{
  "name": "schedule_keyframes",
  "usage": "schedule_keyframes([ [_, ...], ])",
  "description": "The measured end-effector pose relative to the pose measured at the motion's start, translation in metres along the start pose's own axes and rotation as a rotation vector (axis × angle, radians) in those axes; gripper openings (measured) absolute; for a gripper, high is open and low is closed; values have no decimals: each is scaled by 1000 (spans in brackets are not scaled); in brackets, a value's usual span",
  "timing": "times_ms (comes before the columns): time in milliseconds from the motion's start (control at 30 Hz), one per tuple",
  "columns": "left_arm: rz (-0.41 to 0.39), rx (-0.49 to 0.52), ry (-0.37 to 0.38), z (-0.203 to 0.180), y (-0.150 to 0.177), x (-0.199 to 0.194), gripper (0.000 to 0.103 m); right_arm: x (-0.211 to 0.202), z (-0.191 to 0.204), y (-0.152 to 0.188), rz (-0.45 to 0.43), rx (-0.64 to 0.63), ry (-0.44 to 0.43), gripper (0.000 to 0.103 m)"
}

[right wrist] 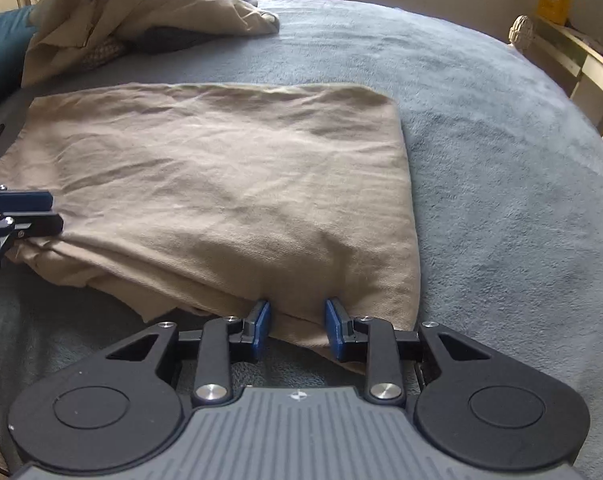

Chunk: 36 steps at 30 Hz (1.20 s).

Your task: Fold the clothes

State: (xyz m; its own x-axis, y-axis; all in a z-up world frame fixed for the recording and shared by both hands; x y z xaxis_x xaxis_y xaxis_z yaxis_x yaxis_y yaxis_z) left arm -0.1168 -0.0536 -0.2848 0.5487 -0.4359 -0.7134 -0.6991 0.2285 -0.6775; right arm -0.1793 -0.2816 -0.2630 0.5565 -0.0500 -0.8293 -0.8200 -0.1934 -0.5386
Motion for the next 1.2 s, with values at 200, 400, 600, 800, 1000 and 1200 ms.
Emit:
schedule_keyframes([
  [200, -8, -124, -68, 23, -6, -13, 30, -31, -1, -26, -109, 75, -45, 30],
  [400, 11, -248, -114, 56, 4, -16, 31, -10, 3, -34, -84, 87, -84, 30],
  [600, -19, -227, -125, 60, -9, -32, 34, -2, -3, -32, -57, 132, -106, 30],
  [800, 17, -295, -216, 76, -10, -18, 39, 10, -18, -34, -29, 173, -83, 30],
  [1000, -3, -293, -208, 82, -4, -20, 39, 26, -21, -18, -6, 209, -97, 29],
  [1200, 19, -327, -208, 83, -13, -23, 39, 28, -24, -20, -3, 210, -115, 29],
])
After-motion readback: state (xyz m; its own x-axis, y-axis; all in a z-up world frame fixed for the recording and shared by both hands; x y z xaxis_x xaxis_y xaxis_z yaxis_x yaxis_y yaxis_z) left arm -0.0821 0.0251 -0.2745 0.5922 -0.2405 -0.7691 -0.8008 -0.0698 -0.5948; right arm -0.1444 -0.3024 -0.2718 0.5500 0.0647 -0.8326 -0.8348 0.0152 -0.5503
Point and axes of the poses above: each gripper's, at about its wrist camera, not at the fingertips, and x roughly the way its jaws point, z to its left, y to its underside, the point moved 1 cm from there along x, roughly the way its jaws point, and after that the axes turned 13 degrees about -x, right-handed, at the moved point
